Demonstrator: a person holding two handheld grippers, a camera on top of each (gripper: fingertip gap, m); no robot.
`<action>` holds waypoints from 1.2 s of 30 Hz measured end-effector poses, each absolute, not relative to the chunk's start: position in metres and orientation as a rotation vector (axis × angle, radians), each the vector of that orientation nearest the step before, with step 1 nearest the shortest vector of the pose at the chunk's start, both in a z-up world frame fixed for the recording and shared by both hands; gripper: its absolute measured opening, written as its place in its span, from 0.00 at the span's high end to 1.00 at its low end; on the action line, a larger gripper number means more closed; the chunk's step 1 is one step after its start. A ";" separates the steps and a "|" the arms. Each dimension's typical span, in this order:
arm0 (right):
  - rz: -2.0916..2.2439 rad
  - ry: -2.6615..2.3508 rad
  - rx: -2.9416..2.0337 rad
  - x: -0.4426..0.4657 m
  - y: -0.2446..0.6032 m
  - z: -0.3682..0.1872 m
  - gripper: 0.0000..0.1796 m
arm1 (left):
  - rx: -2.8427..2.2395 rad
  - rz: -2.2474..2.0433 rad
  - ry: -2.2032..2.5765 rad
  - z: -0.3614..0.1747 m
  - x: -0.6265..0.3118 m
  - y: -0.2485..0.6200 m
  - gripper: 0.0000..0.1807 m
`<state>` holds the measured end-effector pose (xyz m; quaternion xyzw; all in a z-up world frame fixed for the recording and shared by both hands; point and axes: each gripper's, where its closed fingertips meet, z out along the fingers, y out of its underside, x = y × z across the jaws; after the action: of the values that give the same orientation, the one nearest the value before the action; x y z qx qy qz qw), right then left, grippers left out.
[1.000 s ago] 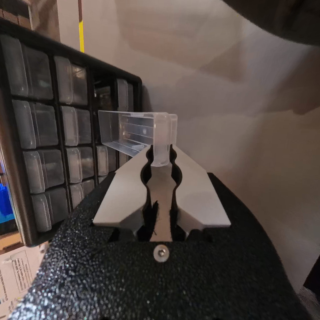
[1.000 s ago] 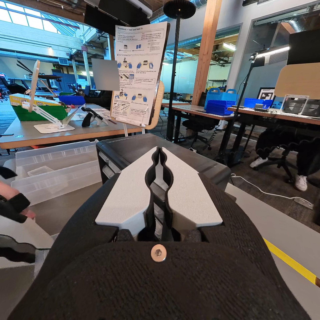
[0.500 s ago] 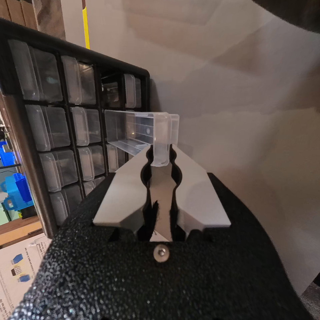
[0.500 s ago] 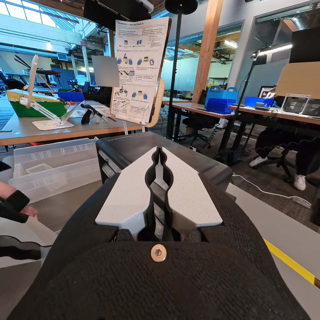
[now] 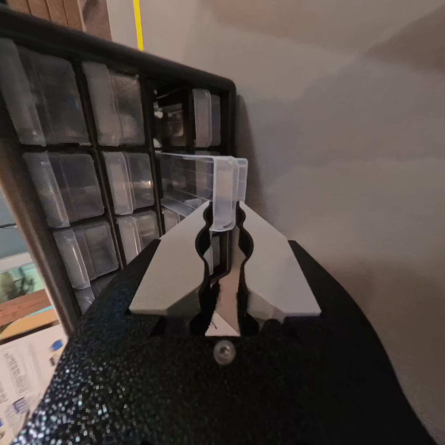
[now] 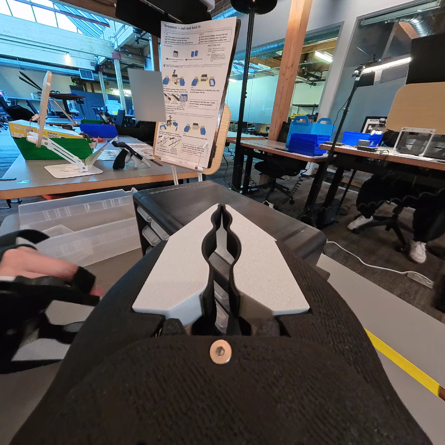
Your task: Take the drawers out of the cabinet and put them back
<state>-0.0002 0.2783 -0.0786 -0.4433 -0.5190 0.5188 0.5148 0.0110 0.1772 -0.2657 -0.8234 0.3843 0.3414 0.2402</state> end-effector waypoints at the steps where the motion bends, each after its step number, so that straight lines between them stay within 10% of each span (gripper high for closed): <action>1: 1.247 -1.248 -1.064 0.000 0.278 -0.079 1.00 | -2.250 0.970 1.049 -0.269 0.005 0.179 0.91; 36: 1.234 -1.287 -1.062 -0.008 0.271 -0.081 1.00 | -2.159 0.938 0.651 -0.292 -0.029 0.234 0.80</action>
<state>-0.0078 0.2712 -0.0814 -0.4408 -0.5342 0.5121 0.5080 -0.0288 0.2339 -0.2924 -0.8305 0.2503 0.3608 0.3428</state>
